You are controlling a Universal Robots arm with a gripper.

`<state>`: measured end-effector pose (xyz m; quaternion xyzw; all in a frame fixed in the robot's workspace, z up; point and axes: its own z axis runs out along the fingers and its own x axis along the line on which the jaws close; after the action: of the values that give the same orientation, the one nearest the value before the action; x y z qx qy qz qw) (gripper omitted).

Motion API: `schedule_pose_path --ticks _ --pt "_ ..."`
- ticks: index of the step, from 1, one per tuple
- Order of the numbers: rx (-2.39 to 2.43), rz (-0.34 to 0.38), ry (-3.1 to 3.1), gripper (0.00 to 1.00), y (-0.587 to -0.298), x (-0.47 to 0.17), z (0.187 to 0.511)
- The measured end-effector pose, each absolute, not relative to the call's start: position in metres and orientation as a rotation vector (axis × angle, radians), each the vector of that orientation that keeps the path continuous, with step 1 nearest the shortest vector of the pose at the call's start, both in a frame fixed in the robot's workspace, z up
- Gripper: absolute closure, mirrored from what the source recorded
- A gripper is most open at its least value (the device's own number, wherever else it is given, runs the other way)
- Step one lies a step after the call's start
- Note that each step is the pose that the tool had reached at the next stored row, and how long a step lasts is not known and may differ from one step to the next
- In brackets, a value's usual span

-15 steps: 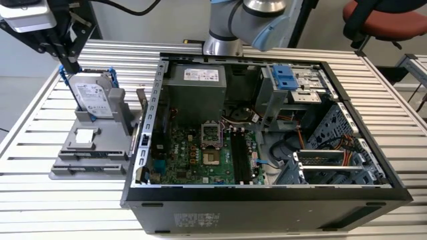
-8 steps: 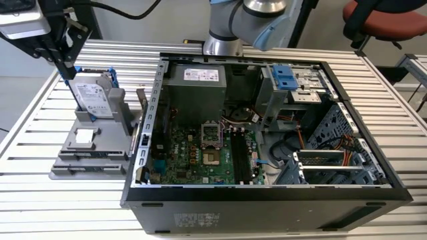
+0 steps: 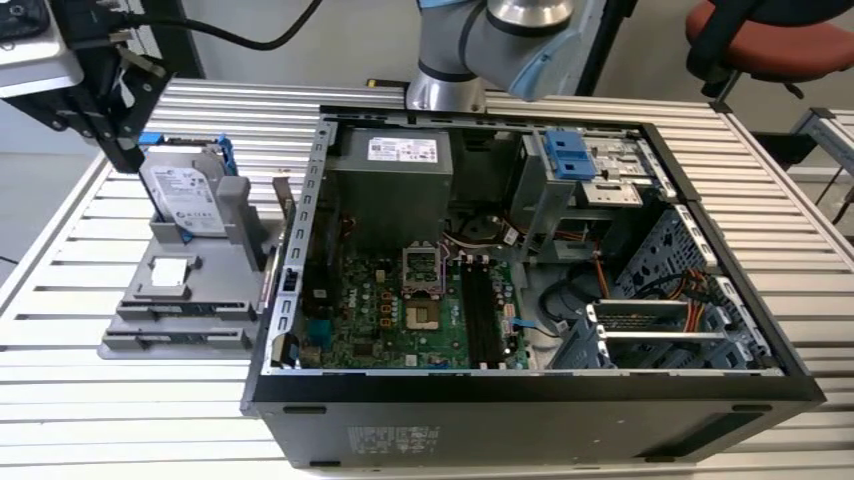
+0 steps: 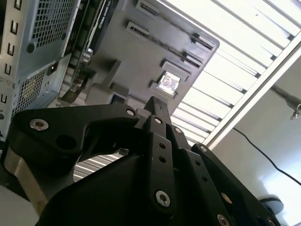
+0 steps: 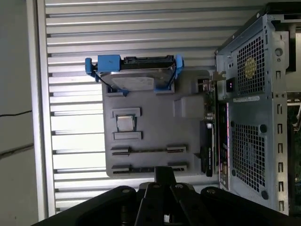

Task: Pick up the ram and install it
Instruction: 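Pick up the ram and move it above insertion slot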

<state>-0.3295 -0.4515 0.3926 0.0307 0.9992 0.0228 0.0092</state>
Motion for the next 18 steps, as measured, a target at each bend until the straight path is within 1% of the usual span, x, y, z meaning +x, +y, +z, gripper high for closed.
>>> schedule_pose_path --ticks 10,18 --pt "0.096 0.071 3.121 1.00 -0.475 -0.336 0.393" --pt "0.091 0.071 3.121 1.00 -0.486 -0.344 0.393"
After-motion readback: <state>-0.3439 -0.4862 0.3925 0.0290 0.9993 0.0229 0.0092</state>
